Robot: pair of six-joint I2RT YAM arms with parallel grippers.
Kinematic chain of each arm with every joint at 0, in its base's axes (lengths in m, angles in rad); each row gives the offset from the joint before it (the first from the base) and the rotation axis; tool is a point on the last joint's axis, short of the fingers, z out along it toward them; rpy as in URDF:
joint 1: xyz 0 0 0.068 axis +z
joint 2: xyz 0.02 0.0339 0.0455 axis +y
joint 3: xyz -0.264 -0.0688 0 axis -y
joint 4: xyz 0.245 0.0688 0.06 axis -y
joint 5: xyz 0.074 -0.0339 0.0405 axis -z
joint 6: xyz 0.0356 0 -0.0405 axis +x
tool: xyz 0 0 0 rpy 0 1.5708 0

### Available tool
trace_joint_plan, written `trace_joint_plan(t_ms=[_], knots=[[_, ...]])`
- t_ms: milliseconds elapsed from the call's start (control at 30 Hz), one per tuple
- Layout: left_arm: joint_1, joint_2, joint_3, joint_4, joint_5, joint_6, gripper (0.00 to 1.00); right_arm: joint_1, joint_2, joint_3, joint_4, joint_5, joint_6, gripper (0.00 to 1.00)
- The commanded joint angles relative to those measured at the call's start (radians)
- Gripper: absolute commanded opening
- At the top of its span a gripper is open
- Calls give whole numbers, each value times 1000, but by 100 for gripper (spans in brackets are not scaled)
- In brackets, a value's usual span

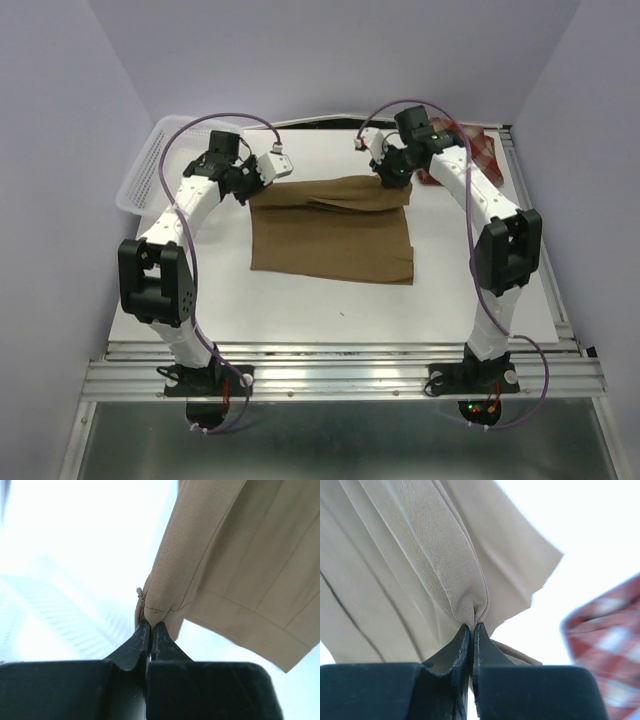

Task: Fold and stack the skirts
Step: Fold the skirt

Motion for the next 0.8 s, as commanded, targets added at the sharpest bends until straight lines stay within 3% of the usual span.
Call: trace_joint_plan(t_ms=[0,133,400,767], knots=[[22,-103,28,-52,-20,0,0,-13,-19,137,-143,7,3,1],[28,-138,-33,-72,-29,32,0,-13,-83,44,-154,-19,-3,1],[27,-111,-209,-93,-18,78,0,-4,-140,-349,-7,-17,-13,1],[5,-37,-368,-14,-86,74,0,5,-82,-443,69,-11,6,1]])
